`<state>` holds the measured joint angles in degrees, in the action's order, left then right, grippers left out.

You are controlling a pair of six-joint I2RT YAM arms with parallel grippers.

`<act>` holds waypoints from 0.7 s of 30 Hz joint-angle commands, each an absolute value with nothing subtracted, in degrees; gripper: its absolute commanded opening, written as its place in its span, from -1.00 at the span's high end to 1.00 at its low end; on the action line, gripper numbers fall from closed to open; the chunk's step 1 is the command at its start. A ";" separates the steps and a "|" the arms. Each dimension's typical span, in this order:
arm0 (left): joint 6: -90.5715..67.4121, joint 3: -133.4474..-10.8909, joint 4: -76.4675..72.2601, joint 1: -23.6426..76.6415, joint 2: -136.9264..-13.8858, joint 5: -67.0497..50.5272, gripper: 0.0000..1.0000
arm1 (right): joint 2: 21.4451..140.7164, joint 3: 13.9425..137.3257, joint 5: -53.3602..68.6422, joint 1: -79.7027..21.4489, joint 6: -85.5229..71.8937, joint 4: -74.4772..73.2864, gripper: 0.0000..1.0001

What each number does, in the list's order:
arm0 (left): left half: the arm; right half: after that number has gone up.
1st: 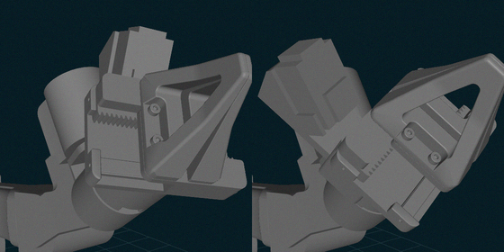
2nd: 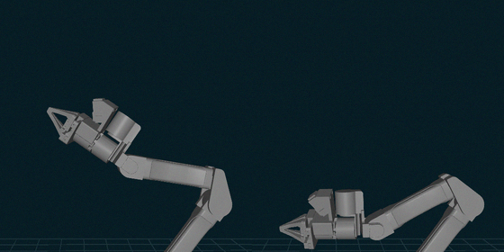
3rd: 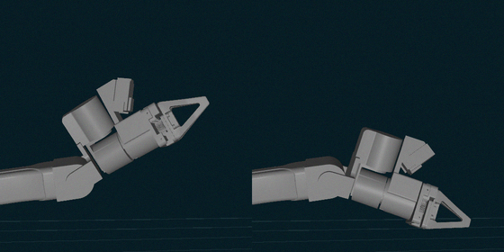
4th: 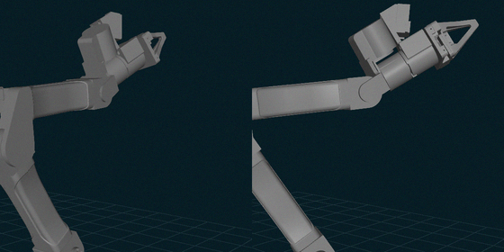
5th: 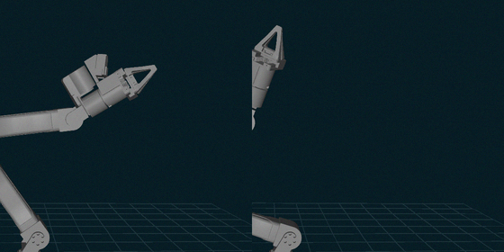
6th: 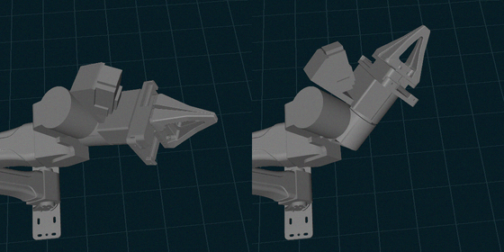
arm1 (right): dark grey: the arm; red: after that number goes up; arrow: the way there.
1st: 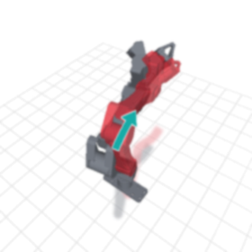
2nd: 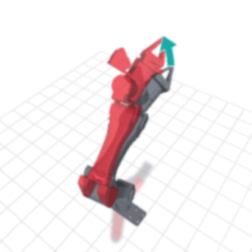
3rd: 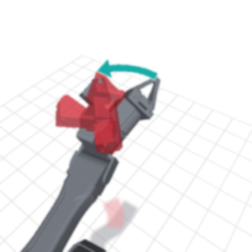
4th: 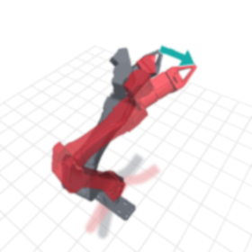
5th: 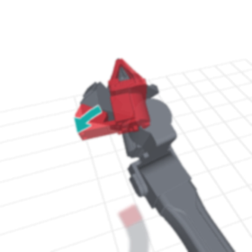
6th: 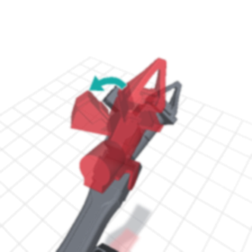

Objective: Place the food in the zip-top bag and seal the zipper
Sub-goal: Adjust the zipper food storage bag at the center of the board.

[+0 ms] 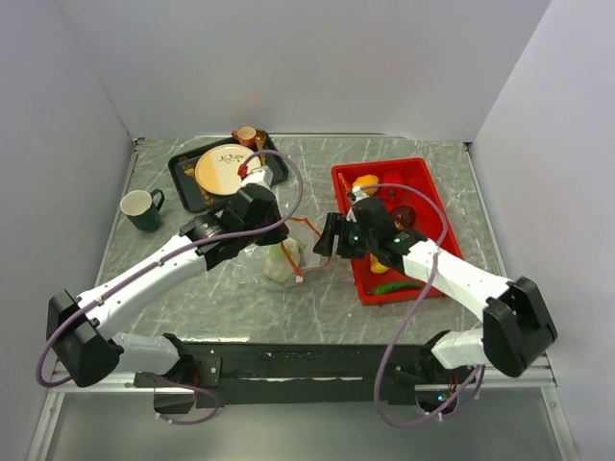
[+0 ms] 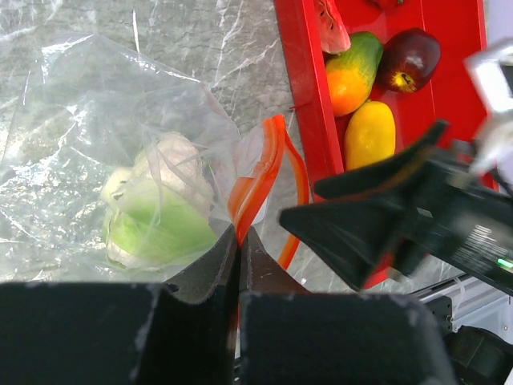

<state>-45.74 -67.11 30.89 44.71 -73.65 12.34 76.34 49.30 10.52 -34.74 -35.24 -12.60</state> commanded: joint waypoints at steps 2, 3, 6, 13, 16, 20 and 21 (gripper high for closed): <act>-45.79 -67.76 29.53 44.82 -71.81 13.36 0.87 | 82.08 51.14 11.34 -34.89 -32.96 -8.88 -0.31; -45.88 -67.68 29.71 44.74 -71.72 13.79 0.87 | 82.52 51.67 10.99 -34.98 -32.96 -8.88 -0.21; -46.05 -67.41 30.50 44.82 -71.54 14.93 0.86 | 82.01 53.96 11.25 -34.98 -31.82 -9.14 0.38; -46.67 -66.10 31.21 44.65 -73.73 16.10 0.69 | 75.06 64.67 10.72 -37.96 -26.82 -12.91 0.92; -46.04 -66.43 32.14 43.68 -78.98 13.87 0.98 | 74.18 67.94 7.05 -41.04 -21.72 -11.61 0.92; -47.73 -72.06 33.58 44.91 -74.82 16.32 0.98 | 75.08 73.48 3.87 -41.57 -20.91 -17.76 1.00; -47.64 -71.55 32.70 44.91 -72.10 17.65 0.97 | 73.93 72.08 3.26 -41.75 -21.96 -16.19 1.00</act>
